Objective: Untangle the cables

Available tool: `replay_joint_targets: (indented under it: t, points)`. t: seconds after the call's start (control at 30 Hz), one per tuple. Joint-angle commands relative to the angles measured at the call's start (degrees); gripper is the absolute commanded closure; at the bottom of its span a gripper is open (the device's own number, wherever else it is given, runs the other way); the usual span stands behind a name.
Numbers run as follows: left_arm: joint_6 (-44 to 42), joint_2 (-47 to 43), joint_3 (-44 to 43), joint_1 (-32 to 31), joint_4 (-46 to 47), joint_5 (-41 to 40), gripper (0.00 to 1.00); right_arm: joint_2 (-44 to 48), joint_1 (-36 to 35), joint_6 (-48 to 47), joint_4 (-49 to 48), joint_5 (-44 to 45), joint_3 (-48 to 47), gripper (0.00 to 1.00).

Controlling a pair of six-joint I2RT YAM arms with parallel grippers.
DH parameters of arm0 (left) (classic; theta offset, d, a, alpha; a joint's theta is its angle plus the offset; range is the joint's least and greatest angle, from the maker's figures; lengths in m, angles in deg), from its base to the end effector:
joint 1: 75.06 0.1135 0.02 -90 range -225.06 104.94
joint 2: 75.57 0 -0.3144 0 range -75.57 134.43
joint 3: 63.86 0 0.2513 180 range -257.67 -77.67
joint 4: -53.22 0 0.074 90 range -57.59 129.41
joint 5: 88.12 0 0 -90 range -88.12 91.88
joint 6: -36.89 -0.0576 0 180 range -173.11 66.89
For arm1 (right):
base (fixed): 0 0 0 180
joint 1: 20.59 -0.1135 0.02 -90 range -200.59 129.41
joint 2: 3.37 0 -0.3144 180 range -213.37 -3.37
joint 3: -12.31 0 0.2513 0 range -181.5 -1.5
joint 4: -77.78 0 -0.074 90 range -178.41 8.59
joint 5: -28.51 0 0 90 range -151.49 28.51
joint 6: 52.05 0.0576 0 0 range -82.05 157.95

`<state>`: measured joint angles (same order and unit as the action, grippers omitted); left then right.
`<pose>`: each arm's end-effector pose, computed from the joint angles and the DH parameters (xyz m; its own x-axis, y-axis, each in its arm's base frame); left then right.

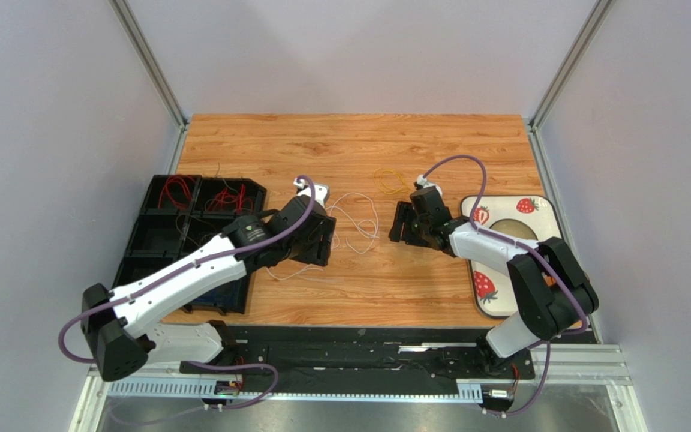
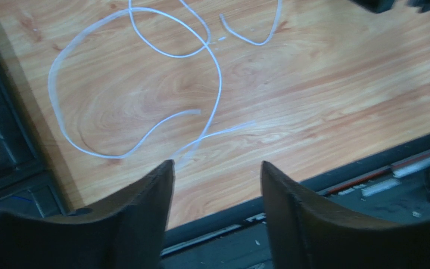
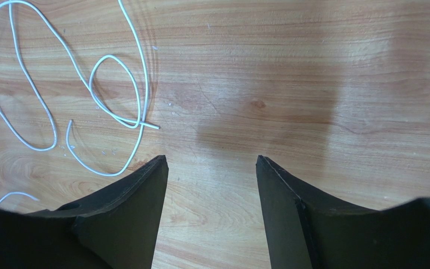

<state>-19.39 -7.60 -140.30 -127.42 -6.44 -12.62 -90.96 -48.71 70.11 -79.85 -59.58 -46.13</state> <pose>0.1531 -0.1749 0.3408 -0.7682 0.1160 -0.6296 0.2938 0.9377 -0.1856 0.2727 0.1435 0.2022 -0.8255 0.1620 -0.5407 -0.0158 0.9509 0.3091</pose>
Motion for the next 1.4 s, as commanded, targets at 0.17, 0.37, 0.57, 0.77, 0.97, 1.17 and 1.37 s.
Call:
replay_joint_targets:
  t: [0.17, 0.37, 0.57, 0.77, 0.97, 1.17, 1.37]
  points:
    - [7.33, 3.32, 0.84, 0.68, -6.63, -15.62, 0.16, -0.65, -0.36, -1.58, 0.85, -0.77, -2.05, 0.37]
    - [5.4, 5.94, 1.99, 7.52, -2.5, -12.94, 0.15, -0.83, -0.36, -1.58, 1.11, -0.68, -2.14, 0.37]
    - [2.33, 6.75, 2.68, 7.9, 1.71, -7.4, 0.15, -0.65, -0.44, -1.66, 0.76, -0.94, -1.87, 0.37]
    - [2.23, 5.43, 7.25, 6.22, 2.61, -7.64, 0.13, -0.91, -0.36, -1.66, 0.94, -0.86, -2.05, 0.37]
    - [2.32, 4.72, 9.72, 6.04, 3.22, -5.88, 0.15, -0.91, -0.45, -1.58, 0.94, -1.03, -2.05, 0.37]
    - [3.63, 5.68, 12.79, 6.04, 3.57, -10.36, 0.12, -0.92, -0.44, -1.66, 0.94, -1.03, -2.14, 0.37]
    - [4.61, 13.06, 12.8, 6.13, 5.15, -14.06, 0.11, -1.09, -0.36, -1.66, 1.02, -1.12, -2.14, 0.37]
